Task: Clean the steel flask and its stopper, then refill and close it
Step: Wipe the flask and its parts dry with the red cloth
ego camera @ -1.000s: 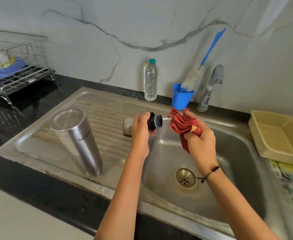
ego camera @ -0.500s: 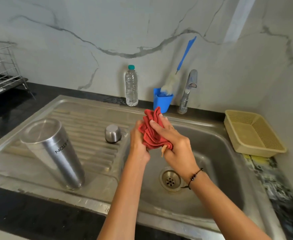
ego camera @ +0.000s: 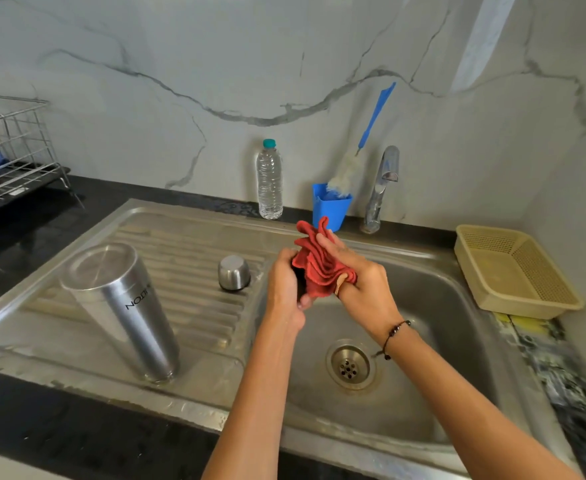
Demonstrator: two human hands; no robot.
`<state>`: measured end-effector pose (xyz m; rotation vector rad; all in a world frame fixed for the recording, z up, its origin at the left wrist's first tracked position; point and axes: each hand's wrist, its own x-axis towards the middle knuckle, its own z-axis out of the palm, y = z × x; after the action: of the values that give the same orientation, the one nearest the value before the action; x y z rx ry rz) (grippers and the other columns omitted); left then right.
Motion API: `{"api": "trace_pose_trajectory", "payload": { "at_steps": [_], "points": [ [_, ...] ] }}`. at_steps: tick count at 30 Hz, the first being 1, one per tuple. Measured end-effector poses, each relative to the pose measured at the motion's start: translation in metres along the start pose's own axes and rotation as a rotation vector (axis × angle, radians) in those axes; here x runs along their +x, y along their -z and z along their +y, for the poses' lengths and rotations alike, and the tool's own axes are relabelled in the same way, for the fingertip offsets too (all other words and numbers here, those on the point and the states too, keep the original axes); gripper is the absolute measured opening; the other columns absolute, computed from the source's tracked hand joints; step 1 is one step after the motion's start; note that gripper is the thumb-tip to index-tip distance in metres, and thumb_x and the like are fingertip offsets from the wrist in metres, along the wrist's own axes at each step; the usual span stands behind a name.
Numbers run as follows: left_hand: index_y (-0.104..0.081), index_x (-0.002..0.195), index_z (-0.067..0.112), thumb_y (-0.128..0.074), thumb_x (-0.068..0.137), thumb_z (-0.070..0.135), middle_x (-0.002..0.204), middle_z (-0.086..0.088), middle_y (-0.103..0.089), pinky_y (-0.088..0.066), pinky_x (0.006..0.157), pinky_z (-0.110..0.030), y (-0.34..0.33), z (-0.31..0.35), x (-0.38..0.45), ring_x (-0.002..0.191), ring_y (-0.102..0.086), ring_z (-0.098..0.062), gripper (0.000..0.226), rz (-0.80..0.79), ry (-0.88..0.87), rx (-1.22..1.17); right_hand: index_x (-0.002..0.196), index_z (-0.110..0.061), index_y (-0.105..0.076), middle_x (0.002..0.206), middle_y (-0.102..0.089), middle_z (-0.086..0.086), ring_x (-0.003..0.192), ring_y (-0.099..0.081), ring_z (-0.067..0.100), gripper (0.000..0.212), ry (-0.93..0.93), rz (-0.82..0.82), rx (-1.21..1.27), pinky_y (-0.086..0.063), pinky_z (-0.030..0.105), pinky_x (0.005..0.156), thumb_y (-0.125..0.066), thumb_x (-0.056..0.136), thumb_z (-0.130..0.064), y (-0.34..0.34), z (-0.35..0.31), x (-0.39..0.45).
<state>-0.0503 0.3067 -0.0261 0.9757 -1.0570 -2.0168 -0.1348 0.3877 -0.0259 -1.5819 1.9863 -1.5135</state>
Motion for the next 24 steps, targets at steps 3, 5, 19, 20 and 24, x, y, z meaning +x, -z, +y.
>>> {"api": "trace_pose_trajectory", "payload": {
  "at_steps": [3, 5, 19, 20, 24],
  "points": [
    [-0.043, 0.062, 0.015, -0.038, 0.093, 0.024, 0.042, 0.004, -0.037, -0.013, 0.03, -0.015, 0.003, 0.004, -0.001, 0.029, -0.026, -0.009, 0.033, 0.087, -0.015, 0.016, 0.13, -0.032, -0.054, 0.113, -0.068, 0.009, 0.107, -0.062, 0.026, 0.063, -0.186, 0.077, 0.266, -0.048, 0.05, 0.094, -0.044, 0.08, 0.006, -0.005, -0.002, 0.007],
    [-0.045, 0.064, 0.016, -0.042, 0.09, 0.026, 0.049, 0.001, -0.043, -0.021, 0.033, -0.016, 0.006, 0.005, 0.005, 0.037, -0.036, -0.012, 0.027, 0.167, -0.049, 0.074, 0.128, -0.031, -0.056, 0.116, -0.066, 0.009, 0.113, -0.057, 0.031, 0.064, -0.168, 0.098, 0.26, -0.046, 0.045, 0.097, -0.042, 0.076, 0.005, -0.005, -0.012, 0.003],
    [-0.045, 0.049, 0.016, -0.046, 0.09, 0.012, 0.051, 0.001, -0.043, -0.032, 0.057, -0.034, 0.0, 0.012, -0.005, 0.053, -0.035, -0.015, 0.04, 0.322, -0.435, 0.382, 0.106, -0.021, -0.068, 0.09, -0.072, 0.003, 0.085, -0.064, 0.027, 0.037, -0.033, -0.07, -0.404, -0.052, 0.04, 0.073, -0.052, 0.077, -0.005, 0.008, -0.047, 0.009],
    [-0.045, 0.051, 0.016, -0.045, 0.091, 0.01, 0.053, 0.001, -0.043, -0.031, 0.055, -0.03, -0.001, 0.012, -0.006, 0.053, -0.035, -0.012, 0.04, 0.322, -0.452, 0.407, 0.097, -0.02, -0.069, 0.081, -0.07, 0.003, 0.079, -0.062, 0.027, 0.031, -0.087, -0.086, -0.396, -0.051, 0.04, 0.07, -0.05, 0.077, -0.005, 0.01, -0.048, 0.012],
    [-0.043, 0.055, 0.012, -0.043, 0.088, 0.014, 0.054, 0.003, -0.04, -0.025, 0.047, -0.021, -0.006, 0.006, -0.009, 0.051, -0.032, -0.005, 0.033, 0.276, -0.548, 0.406, 0.069, -0.002, -0.057, 0.066, -0.061, 0.013, 0.069, -0.053, 0.029, 0.016, -0.311, -0.117, -0.304, -0.044, 0.039, 0.065, -0.045, 0.079, -0.001, 0.019, -0.05, 0.02]
  ]
}}
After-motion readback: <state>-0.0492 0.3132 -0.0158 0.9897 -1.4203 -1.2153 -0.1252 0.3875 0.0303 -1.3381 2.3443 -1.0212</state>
